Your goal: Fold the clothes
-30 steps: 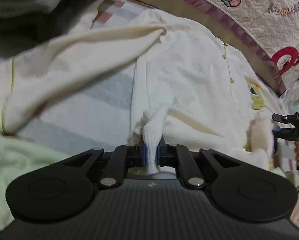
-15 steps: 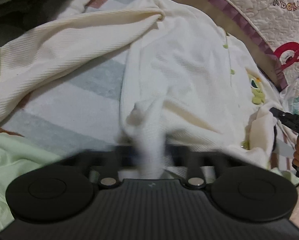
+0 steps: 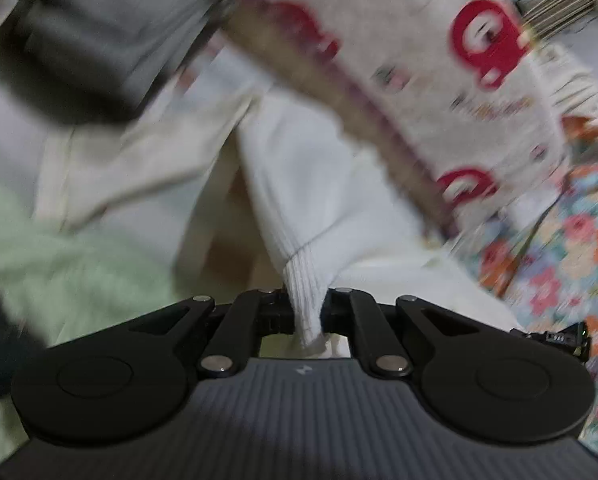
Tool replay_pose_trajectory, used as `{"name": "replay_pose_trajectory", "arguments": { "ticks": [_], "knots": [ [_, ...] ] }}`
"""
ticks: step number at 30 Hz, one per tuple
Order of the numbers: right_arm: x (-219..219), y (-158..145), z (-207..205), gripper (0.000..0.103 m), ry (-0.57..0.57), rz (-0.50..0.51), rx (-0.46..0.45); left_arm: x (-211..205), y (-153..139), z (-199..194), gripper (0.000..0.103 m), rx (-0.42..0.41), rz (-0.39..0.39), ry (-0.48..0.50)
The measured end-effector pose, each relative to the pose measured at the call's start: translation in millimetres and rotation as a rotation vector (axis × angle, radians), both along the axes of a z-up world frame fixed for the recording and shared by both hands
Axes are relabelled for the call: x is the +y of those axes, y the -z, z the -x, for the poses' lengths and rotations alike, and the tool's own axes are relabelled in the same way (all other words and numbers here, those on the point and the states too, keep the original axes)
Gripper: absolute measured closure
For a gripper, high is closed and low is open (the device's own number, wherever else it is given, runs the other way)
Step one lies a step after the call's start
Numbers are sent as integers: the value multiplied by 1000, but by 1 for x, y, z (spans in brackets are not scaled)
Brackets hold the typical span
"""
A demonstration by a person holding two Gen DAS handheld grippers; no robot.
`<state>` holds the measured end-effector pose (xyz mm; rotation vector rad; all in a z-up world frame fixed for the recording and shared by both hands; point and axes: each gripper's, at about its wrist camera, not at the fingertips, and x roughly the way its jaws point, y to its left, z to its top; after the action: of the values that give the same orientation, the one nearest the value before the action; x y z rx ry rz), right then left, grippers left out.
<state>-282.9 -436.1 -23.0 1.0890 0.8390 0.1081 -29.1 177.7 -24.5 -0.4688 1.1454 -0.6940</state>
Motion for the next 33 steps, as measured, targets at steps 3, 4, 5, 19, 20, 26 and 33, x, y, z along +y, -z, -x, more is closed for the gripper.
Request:
{"name": "replay_pose_trajectory", "arguments": {
  "ticks": [3, 4, 5, 19, 20, 26, 33],
  "knots": [
    [16, 47, 4, 91, -3, 7, 180, -9, 52, 8, 97, 97, -116, 31],
    [21, 60, 3, 91, -5, 26, 219, -13, 70, 11, 97, 126, -146, 37],
    [27, 74, 1, 91, -7, 46, 259, -17, 86, 13, 97, 150, -172, 39],
    [108, 35, -27, 64, -301, 801, 321, -26, 71, 30, 75, 39, -334, 210],
    [117, 32, -29, 63, -328, 893, 332, -28, 66, 33, 74, 13, -355, 230],
    [176, 11, -53, 61, -406, 925, 77, -17, 30, 37, 59, -147, -310, 222],
    [241, 88, -101, 58, -542, 453, 86, -19, 59, 42, 58, -172, -254, 207]
  ]
}}
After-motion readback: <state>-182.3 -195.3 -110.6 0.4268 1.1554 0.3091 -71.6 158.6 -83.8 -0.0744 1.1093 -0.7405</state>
